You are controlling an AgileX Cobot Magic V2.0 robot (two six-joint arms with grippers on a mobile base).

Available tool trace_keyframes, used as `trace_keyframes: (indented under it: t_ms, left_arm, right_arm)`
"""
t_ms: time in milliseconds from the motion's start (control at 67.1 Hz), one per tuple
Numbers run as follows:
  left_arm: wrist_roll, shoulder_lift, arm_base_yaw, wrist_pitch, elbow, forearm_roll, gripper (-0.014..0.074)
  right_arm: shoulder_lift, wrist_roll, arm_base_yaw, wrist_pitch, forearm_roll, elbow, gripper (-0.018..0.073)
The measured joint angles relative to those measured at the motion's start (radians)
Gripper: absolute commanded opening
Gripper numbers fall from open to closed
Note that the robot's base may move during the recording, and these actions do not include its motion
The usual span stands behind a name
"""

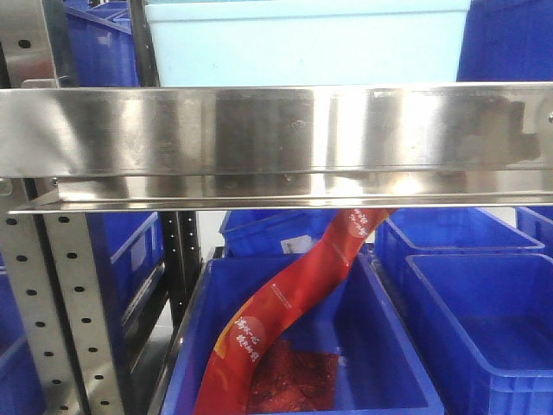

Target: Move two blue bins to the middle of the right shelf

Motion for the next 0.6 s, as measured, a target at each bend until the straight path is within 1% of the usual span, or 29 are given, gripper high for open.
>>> trace_keyframes:
  t_ms: [89,149,164,223,298,343,462,536,596]
  left_arm:
    - [0.0,-0.004,0.0,0.03,0.003,0.023,-0.0111]
    - [0.01,-0.02,0.005,0.054,0.016,0.023,-0.0111]
    - [0.016,-0.028,0.008,0.056,0.025,0.013,-0.0111]
    - [0.092,-0.068,0.025,0.055,0.077,-0.041,-0.0111]
    - [0.216,-0.13,0.052,0.032,0.167,-0.124,-0.0111]
    - [0.258,-0.167,0.075,0.019,0.223,-0.173,-0.0111]
    - [0.354,-0.254,0.126,-0.003,0.362,-0.302,-0.0111]
    - [0.398,-0.271,0.155,-0.039,0.433,-0.356,-0.0111]
    - [0.407,-0.272,0.167,-0.081,0.483,-0.38,-0.0111]
  right_arm:
    - [0.0,0.0,0.0,0.0,-0.001,0.0,-0.0164]
    - [0.0,0.0,0.0,0.0,-0.001,0.0,-0.0164]
    - [0.0,0.0,0.0,0.0,-0.001,0.0,-0.0164]
    - [0.0,0.0,0.0,0.0,-0.001,0.0,-0.0164]
    - [0.0,0.0,0.0,0.0,-0.001,0.0,-0.0164]
    - [0.0,0.0,0.0,0.0,-0.001,0.0,-0.0164]
    - [0.0,0.0,0.0,0.0,-0.001,0.0,-0.0164]
    - [0.0,0.0,0.0,-0.002,-0.001,0.0,-0.0164]
    - [0.0,0.0,0.0,-0.002,-0.001,0.002,-0.0164]
